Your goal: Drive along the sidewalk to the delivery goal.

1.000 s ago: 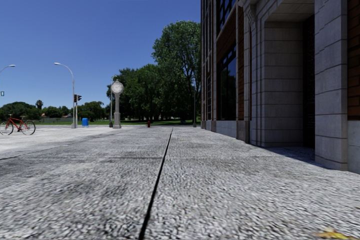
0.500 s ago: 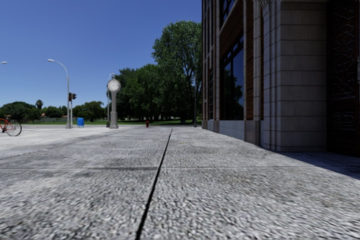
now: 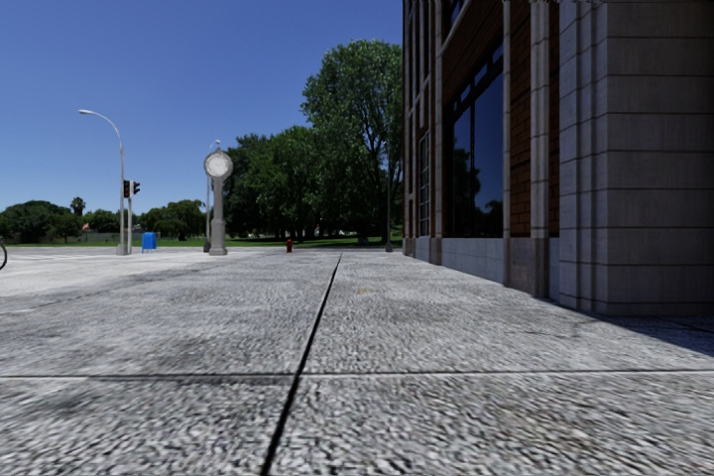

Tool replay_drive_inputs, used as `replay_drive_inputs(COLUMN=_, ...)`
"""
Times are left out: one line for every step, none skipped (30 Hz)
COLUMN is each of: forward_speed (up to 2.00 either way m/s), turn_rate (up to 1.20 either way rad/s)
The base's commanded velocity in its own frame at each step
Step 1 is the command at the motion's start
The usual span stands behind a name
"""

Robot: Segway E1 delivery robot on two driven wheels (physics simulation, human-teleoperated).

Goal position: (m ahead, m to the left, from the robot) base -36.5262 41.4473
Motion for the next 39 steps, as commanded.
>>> replay_drive_inputs(forward_speed=2.0, turn_rate=0.0)
replay_drive_inputs(forward_speed=2.0, turn_rate=0.0)
replay_drive_inputs(forward_speed=2.0, turn_rate=0.0)
replay_drive_inputs(forward_speed=2.0, turn_rate=0.0)
replay_drive_inputs(forward_speed=2.0, turn_rate=0.0)
replay_drive_inputs(forward_speed=2.0, turn_rate=0.0)
replay_drive_inputs(forward_speed=2.0, turn_rate=0.0)
replay_drive_inputs(forward_speed=2.0, turn_rate=0.0)
replay_drive_inputs(forward_speed=2.0, turn_rate=0.0)
replay_drive_inputs(forward_speed=2.0, turn_rate=0.0)
replay_drive_inputs(forward_speed=2.0, turn_rate=0.0)
replay_drive_inputs(forward_speed=2.0, turn_rate=0.0)
replay_drive_inputs(forward_speed=2.0, turn_rate=0.0)
replay_drive_inputs(forward_speed=2.0, turn_rate=0.0)
replay_drive_inputs(forward_speed=2.0, turn_rate=0.0)
replay_drive_inputs(forward_speed=2.0, turn_rate=0.0)
replay_drive_inputs(forward_speed=2.0, turn_rate=0.0)
replay_drive_inputs(forward_speed=2.0, turn_rate=0.0)
replay_drive_inputs(forward_speed=2.0, turn_rate=0.0)
replay_drive_inputs(forward_speed=2.0, turn_rate=0.0)
replay_drive_inputs(forward_speed=2.0, turn_rate=0.0)
replay_drive_inputs(forward_speed=2.0, turn_rate=0.0)
replay_drive_inputs(forward_speed=2.0, turn_rate=0.0)
replay_drive_inputs(forward_speed=2.0, turn_rate=0.0)
replay_drive_inputs(forward_speed=2.0, turn_rate=0.0)
replay_drive_inputs(forward_speed=2.0, turn_rate=0.0)
replay_drive_inputs(forward_speed=2.0, turn_rate=0.0)
replay_drive_inputs(forward_speed=2.0, turn_rate=0.0)
replay_drive_inputs(forward_speed=2.0, turn_rate=0.0)
replay_drive_inputs(forward_speed=2.0, turn_rate=0.0)
replay_drive_inputs(forward_speed=2.0, turn_rate=0.0)
replay_drive_inputs(forward_speed=2.0, turn_rate=0.0)
replay_drive_inputs(forward_speed=2.0, turn_rate=0.0)
replay_drive_inputs(forward_speed=2.0, turn_rate=0.0)
replay_drive_inputs(forward_speed=2.0, turn_rate=0.08)
replay_drive_inputs(forward_speed=2.0, turn_rate=0.22)
replay_drive_inputs(forward_speed=2.0, turn_rate=0.33)
replay_drive_inputs(forward_speed=2.0, turn_rate=0.38)
replay_drive_inputs(forward_speed=2.0, turn_rate=0.39)
